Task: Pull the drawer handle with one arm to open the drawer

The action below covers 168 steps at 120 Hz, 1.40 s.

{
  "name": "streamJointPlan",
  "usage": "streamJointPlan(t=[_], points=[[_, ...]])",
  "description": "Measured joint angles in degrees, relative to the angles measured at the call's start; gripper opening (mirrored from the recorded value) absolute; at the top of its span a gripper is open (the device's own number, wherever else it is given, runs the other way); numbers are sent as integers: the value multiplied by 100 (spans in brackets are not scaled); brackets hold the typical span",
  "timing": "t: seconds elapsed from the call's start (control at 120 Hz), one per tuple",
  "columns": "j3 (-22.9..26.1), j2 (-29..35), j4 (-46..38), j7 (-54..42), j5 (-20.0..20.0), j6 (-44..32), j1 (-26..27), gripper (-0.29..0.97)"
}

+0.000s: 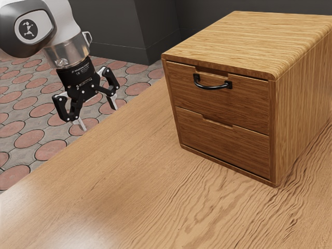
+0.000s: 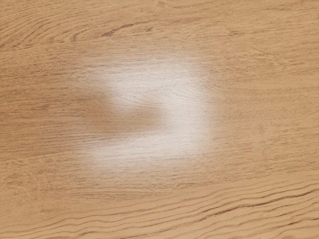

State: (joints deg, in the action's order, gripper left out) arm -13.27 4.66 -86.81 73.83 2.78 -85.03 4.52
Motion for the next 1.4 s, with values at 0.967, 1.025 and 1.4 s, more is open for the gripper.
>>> streamJointPlan(t=[0.967,1.025,1.4], points=[[609,-562,1458,986,410,-201,-74,61],[608,-614,1440,1036,548,-304,-82,59],[619,-426,973,829,1228,-1183,-164,64]])
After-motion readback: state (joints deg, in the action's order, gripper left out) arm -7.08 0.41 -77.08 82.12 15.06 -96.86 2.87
